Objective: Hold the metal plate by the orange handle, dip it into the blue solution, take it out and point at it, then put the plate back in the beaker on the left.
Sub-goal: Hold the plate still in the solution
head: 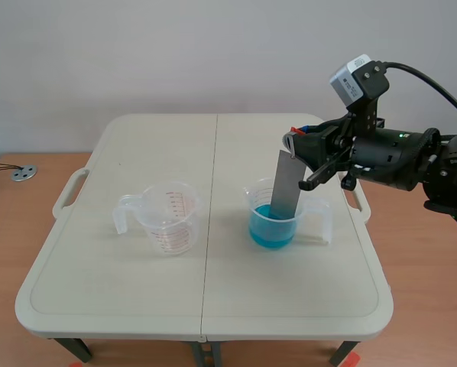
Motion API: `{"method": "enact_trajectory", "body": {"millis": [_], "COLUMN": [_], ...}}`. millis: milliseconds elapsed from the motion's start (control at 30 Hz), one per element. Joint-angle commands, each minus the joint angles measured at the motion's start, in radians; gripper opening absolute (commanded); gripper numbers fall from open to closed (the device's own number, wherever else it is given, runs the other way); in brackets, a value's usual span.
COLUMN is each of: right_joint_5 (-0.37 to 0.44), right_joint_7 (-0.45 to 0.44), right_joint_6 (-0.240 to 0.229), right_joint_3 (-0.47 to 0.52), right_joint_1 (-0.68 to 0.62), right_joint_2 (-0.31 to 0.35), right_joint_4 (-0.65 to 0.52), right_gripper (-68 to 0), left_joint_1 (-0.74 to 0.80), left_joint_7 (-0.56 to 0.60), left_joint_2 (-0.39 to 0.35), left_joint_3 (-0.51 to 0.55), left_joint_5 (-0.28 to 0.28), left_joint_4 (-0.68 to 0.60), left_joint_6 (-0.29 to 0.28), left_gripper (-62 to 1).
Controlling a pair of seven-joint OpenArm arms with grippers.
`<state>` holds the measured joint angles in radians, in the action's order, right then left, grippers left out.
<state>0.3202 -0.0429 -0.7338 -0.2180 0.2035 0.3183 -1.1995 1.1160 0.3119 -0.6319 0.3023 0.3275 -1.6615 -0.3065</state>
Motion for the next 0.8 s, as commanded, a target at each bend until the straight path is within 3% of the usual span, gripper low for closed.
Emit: {"method": "enact_trajectory", "body": {"millis": [0, 767], "right_joint_5": [-0.002, 0.001], "right_joint_7": [0.01, 0.056], "right_joint_6": [-0.012, -0.012], "right_joint_3": [0.001, 0.009], "right_joint_1": [-0.004, -0.013], "right_joint_2": [0.003, 0.004], "right_joint_4": [0.002, -0.151], "right_gripper": [-66.0, -66.0], "left_joint_1": [-0.003, -0.003], "left_joint_7": [0.013, 0.013], "left_joint_2": [0.003, 0.003], "left_joint_3": [0.001, 0.001], "left_joint_5": [0.01, 0.01], "left_joint_4": [-0.011, -0.011], "left_joint_6": [0.002, 0.002], "left_gripper": [-59.4, -59.4]}}
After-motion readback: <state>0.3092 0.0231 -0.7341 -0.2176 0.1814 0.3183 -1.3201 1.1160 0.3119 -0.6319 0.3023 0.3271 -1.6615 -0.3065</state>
